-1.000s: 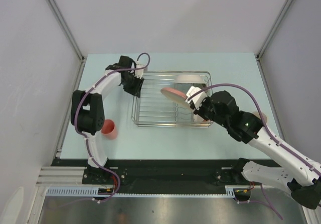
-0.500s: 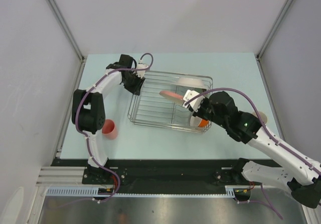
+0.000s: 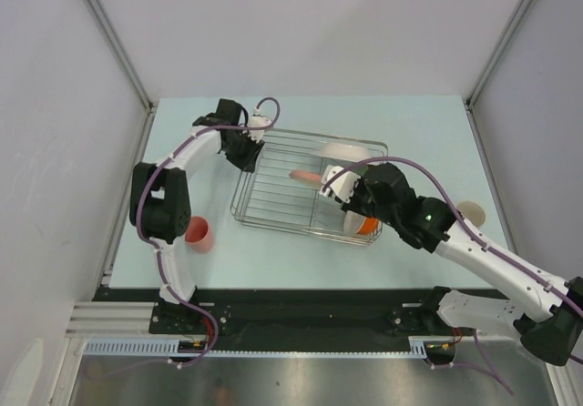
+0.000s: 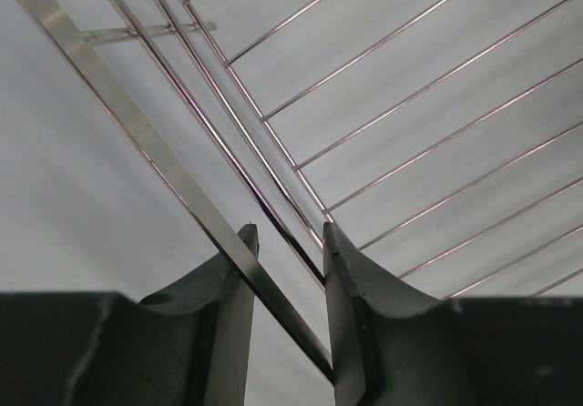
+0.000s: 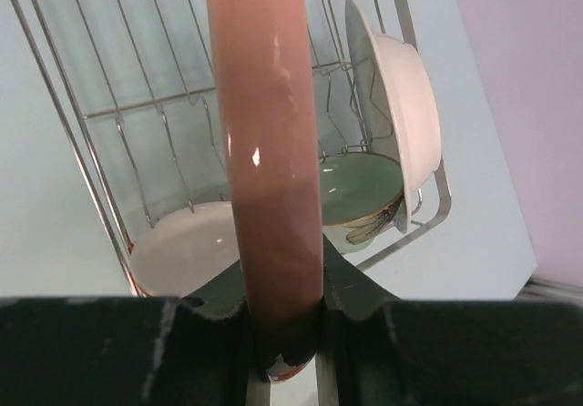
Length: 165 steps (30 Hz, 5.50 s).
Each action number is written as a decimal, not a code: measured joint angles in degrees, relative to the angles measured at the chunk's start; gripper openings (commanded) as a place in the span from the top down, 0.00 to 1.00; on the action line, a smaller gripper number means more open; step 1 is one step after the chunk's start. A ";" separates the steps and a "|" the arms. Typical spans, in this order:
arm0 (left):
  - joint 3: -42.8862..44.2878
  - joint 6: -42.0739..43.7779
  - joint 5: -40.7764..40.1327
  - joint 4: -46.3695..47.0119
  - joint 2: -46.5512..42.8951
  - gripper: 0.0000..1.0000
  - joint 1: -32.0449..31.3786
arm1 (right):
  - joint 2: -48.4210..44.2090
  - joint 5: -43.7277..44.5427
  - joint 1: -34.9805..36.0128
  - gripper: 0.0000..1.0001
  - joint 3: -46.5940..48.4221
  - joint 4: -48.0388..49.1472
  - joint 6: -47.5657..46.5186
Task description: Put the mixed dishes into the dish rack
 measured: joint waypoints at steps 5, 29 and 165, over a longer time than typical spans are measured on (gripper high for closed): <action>-2.05 1.05 0.50 1.90 -1.33 0.77 -0.04 | 1.57 1.64 -0.02 1.00 0.00 -0.07 -1.79; -4.26 7.91 0.92 -2.62 -3.48 0.00 -0.33 | 3.52 2.71 0.09 1.00 0.00 -1.81 -4.02; -22.45 -44.89 65.09 30.10 -40.33 1.00 11.23 | 27.36 -40.35 -3.54 0.00 -4.33 82.66 106.79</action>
